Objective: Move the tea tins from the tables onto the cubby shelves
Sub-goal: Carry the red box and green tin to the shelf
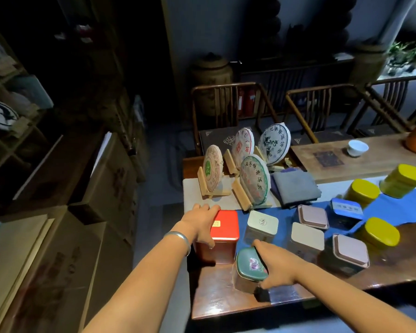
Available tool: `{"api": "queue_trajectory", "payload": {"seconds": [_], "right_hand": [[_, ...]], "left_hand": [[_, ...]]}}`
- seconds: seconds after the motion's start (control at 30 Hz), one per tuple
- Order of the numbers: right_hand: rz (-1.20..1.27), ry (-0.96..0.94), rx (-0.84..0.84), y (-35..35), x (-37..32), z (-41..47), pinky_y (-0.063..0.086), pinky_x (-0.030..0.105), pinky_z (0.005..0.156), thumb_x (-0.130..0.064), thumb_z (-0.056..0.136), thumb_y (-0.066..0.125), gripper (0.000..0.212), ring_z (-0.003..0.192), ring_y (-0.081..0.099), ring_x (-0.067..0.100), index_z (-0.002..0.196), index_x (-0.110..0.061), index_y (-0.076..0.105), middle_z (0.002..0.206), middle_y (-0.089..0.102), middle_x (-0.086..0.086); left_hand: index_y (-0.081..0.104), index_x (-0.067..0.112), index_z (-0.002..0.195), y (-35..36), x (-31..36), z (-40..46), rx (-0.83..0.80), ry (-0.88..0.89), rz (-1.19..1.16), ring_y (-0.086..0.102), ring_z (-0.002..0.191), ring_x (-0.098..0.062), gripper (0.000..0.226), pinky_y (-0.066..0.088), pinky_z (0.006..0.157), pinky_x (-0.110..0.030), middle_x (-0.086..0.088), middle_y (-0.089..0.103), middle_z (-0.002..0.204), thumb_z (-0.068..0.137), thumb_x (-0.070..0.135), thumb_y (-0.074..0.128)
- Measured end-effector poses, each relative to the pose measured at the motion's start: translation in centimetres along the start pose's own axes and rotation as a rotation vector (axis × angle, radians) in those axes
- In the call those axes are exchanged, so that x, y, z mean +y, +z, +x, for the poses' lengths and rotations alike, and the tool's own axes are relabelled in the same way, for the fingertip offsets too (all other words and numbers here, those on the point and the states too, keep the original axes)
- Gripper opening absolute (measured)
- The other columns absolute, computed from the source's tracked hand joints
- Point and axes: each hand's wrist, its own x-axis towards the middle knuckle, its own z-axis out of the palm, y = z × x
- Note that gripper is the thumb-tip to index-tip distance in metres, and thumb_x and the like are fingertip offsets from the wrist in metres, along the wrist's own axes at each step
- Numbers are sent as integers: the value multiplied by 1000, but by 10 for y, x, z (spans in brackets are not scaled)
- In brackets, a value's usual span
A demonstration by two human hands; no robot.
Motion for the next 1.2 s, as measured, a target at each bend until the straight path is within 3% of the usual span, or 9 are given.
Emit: {"api": "queue_trajectory", "payload": {"seconds": [0.27, 0.4, 0.47, 0.6, 0.67, 0.8, 0.97, 1.07, 1.2], "right_hand": [[-69, -106, -48, -28, -13, 21, 44, 28, 72, -44, 59, 73, 59, 86, 50, 16, 103, -21, 42, 101, 51, 2], [-116, -219, -72, -56, -40, 44, 43, 32, 70, -46, 56, 71, 57, 82, 51, 17, 101, -18, 49, 98, 55, 1], [-79, -296, -68, -73, -66, 55, 46, 28, 77, -52, 54, 74, 65, 90, 55, 13, 108, -23, 53, 104, 59, -5], [-38, -497, -53, -106, -137, 70, 43, 16, 90, -62, 55, 77, 87, 110, 55, 4, 130, -33, 46, 120, 55, -18], [-42, -582, -25, -120, -174, 72, 41, 19, 97, -59, 56, 79, 93, 115, 53, 5, 136, -30, 42, 125, 51, -16], [-45, -722, 8, -138, -248, 67, 46, 21, 89, -47, 56, 86, 81, 104, 56, 7, 125, -25, 49, 119, 58, -7], [-82, -964, -3, -139, -356, 31, 45, 22, 89, -43, 58, 86, 80, 104, 55, 8, 125, -19, 51, 117, 55, -8], [-46, -1114, -71, -133, -421, -2, 51, 33, 93, -46, 57, 86, 74, 104, 60, 12, 119, -19, 55, 117, 62, -3], [86, -1263, -110, -116, -505, -56, 50, 32, 95, -42, 57, 87, 72, 105, 61, 10, 119, -19, 58, 114, 65, -5]], "left_hand": [[31, 30, 131, -15, -30, -41, -71, -126, -91, 49, 116, -26, 92, 47, 95, -46, -3, 52, 126, 58, 55, 81], [36, 28, 126, -31, -64, -100, -33, -248, -136, 55, 108, -26, 90, 50, 91, -46, -1, 56, 119, 53, 54, 81], [38, 27, 126, -34, -78, -138, 15, -345, -158, 56, 107, -27, 89, 50, 90, -42, -1, 58, 119, 53, 53, 82], [39, 28, 134, -44, -91, -221, 127, -546, -216, 55, 113, -26, 94, 46, 93, -37, -1, 57, 126, 55, 52, 81], [40, 28, 135, -52, -90, -266, 169, -637, -277, 54, 115, -25, 95, 44, 92, -35, 0, 56, 129, 54, 51, 83], [42, 29, 134, -63, -72, -364, 280, -825, -375, 52, 112, -20, 96, 44, 87, -35, 4, 54, 129, 51, 56, 82], [36, 22, 140, -73, -28, -485, 468, -1093, -463, 52, 118, -22, 114, 46, 96, -36, 3, 50, 135, 45, 61, 83], [46, 21, 132, -79, 3, -558, 564, -1228, -510, 57, 108, -18, 102, 48, 85, -31, 5, 57, 125, 46, 59, 85], [45, 24, 136, -86, 45, -656, 646, -1316, -551, 55, 114, -16, 98, 47, 94, -32, 5, 55, 131, 52, 56, 84]]}}
